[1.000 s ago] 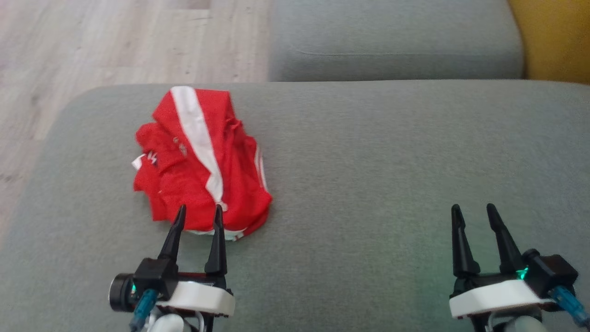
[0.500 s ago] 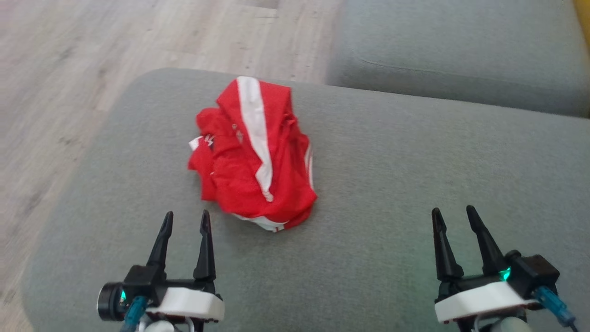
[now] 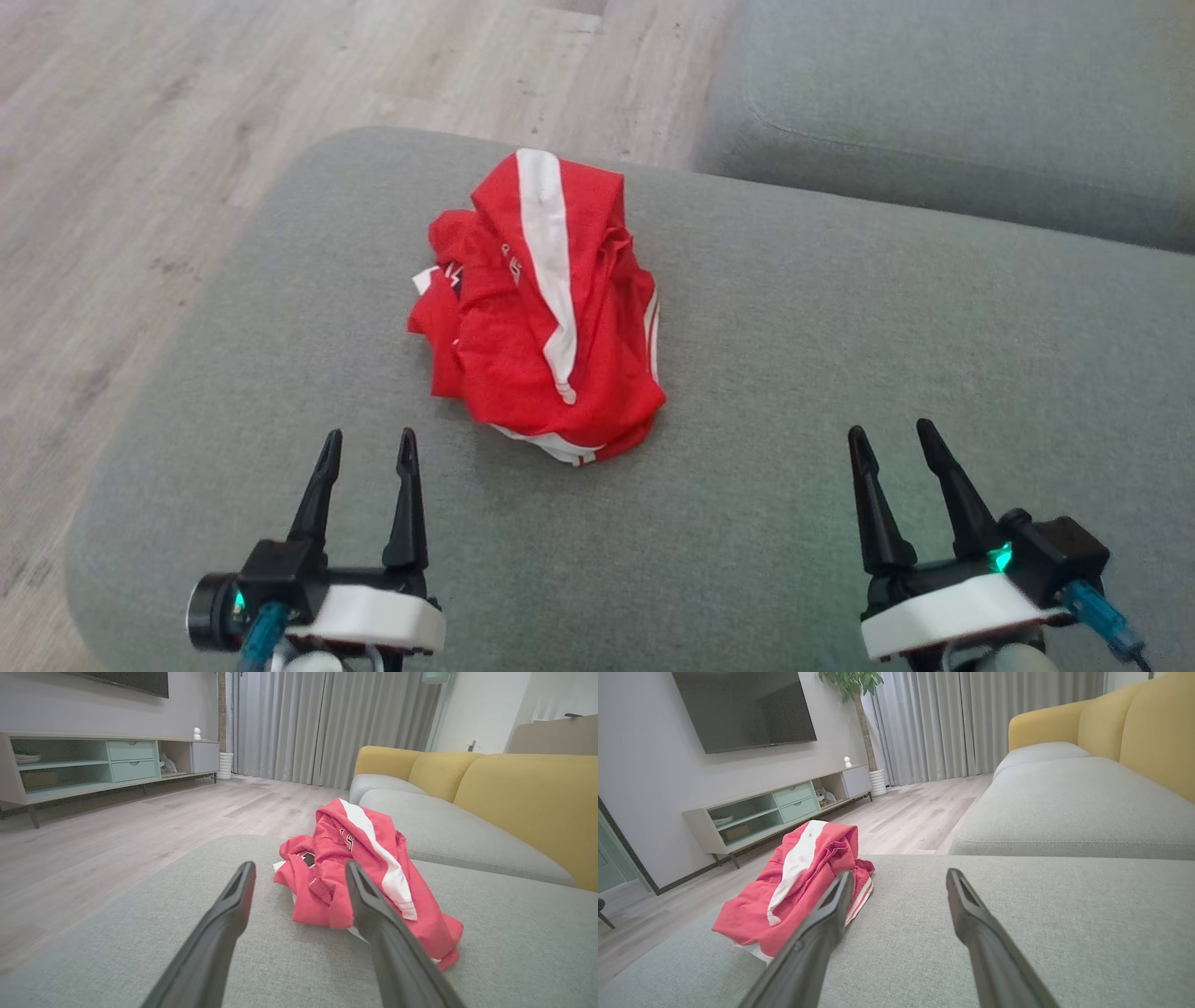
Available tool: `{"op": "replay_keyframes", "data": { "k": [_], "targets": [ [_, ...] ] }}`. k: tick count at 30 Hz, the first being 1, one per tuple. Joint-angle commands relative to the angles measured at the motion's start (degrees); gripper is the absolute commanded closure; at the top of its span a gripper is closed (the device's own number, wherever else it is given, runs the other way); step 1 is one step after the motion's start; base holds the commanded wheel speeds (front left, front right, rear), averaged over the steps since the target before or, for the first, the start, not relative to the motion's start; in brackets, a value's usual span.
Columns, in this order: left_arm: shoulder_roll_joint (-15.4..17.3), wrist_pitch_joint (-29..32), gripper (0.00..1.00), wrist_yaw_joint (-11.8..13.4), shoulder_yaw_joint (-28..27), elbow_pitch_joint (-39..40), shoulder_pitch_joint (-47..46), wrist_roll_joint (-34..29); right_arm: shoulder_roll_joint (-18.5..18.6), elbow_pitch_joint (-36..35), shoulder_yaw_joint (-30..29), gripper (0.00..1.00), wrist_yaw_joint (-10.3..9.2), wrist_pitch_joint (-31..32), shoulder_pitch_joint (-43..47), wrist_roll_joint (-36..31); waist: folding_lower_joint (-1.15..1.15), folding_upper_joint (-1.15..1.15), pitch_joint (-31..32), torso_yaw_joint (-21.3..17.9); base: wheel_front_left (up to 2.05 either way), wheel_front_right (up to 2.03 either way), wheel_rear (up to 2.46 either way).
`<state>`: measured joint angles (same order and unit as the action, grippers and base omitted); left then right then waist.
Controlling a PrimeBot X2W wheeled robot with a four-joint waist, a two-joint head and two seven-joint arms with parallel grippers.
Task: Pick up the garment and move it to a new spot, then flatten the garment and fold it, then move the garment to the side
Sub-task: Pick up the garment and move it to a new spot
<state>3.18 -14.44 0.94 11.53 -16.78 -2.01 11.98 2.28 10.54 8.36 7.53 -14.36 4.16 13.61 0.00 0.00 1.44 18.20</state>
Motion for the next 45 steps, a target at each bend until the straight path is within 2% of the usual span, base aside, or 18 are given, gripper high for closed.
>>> {"op": "replay_keyframes", "data": {
  "k": [1, 7, 10, 16, 17, 22, 25, 31, 37, 39, 41, 45],
  "targets": [
    [0.0, -0.6, 0.0, -0.5, -1.9, 1.9, -2.6, -0.6, 0.6, -2.0, 1.3, 0.0, -0.04, -0.6, -2.2, 0.0, 0.0, 0.0, -0.5, -0.6, 0.0, 0.0, 0.0],
    [2.8, -0.1, 0.0, -3.1, -1.2, 1.6, -9.6, -2.1, 0.6, -2.3, 1.7, 0.0, -0.04, -0.6, -4.1, -0.3, 0.0, 0.0, -4.2, -3.6, 0.0, 0.0, 0.0],
    [4.9, 2.9, 0.0, -5.1, -0.4, 0.9, -16.4, -2.5, 0.6, -2.8, 1.4, 0.0, -0.04, -0.6, -5.4, -0.3, 0.0, 0.0, -6.6, -4.8, 0.0, 0.0, 0.0],
    [8.5, 15.7, 0.0, -8.1, 3.7, -3.9, -31.6, 0.4, 0.6, -3.2, -0.3, 0.0, -0.04, -0.6, -7.3, 0.1, 0.0, 0.0, -10.5, -7.3, 0.0, 0.0, 0.0],
    [8.5, 15.7, 0.0, -8.1, 3.7, -3.9, -31.6, 0.4, 0.6, -3.2, -0.3, 0.0, -0.04, -0.6, -7.3, 0.1, 0.0, 0.0, -10.5, -7.3, 0.0, 0.0, 0.0],
    [12.8, 29.9, 0.0, -8.4, 9.6, -12.1, -42.1, 6.0, 0.6, -3.4, 0.3, 0.0, -0.04, -0.6, -9.5, 0.7, 0.0, 0.0, -13.2, -11.0, 0.0, 0.0, 0.0],
    [15.1, 34.0, 0.0, -8.4, 11.6, -16.4, -44.8, 7.7, 0.6, -3.5, 0.3, 0.0, -0.04, -0.6, -10.0, 1.1, 0.0, 0.0, -14.0, -12.6, 0.0, 0.0, 0.0],
    [16.8, 34.7, 0.0, -8.4, 12.0, -23.3, -46.7, 9.9, 0.6, -3.4, 0.1, 0.0, -0.04, -0.6, -10.5, 1.2, 0.0, 0.0, -14.5, -14.8, 0.0, 0.0, 0.0],
    [16.2, 33.8, 0.0, -8.4, 12.8, -28.5, -47.4, 11.1, 0.6, -3.4, 0.1, 0.0, -0.04, -0.6, -10.5, 1.0, 0.0, 0.0, -14.2, -15.6, 0.0, 0.0, 0.0],
    [15.9, 33.1, 1.0, -8.4, 13.7, -29.0, -47.7, 12.0, 0.6, -3.4, -0.1, 0.0, -0.04, -0.6, -10.4, 1.0, 0.0, 0.0, -13.9, -15.6, 0.0, 0.0, 0.0],
    [15.9, 31.5, 1.0, -8.4, 14.6, -28.8, -48.3, 12.7, 0.6, -3.3, -0.1, 0.0, -0.04, -0.6, -10.3, 0.8, 0.0, 0.0, -13.7, -15.6, 0.0, 0.0, 0.0],
    [15.9, 24.3, 1.0, -8.4, 14.7, -26.1, -51.0, 13.4, 0.6, -3.2, 0.4, 0.0, -0.04, -0.6, -10.2, 0.5, 0.0, 0.0, -13.2, -15.1, 0.0, 0.0, 0.0]
  ]
}}
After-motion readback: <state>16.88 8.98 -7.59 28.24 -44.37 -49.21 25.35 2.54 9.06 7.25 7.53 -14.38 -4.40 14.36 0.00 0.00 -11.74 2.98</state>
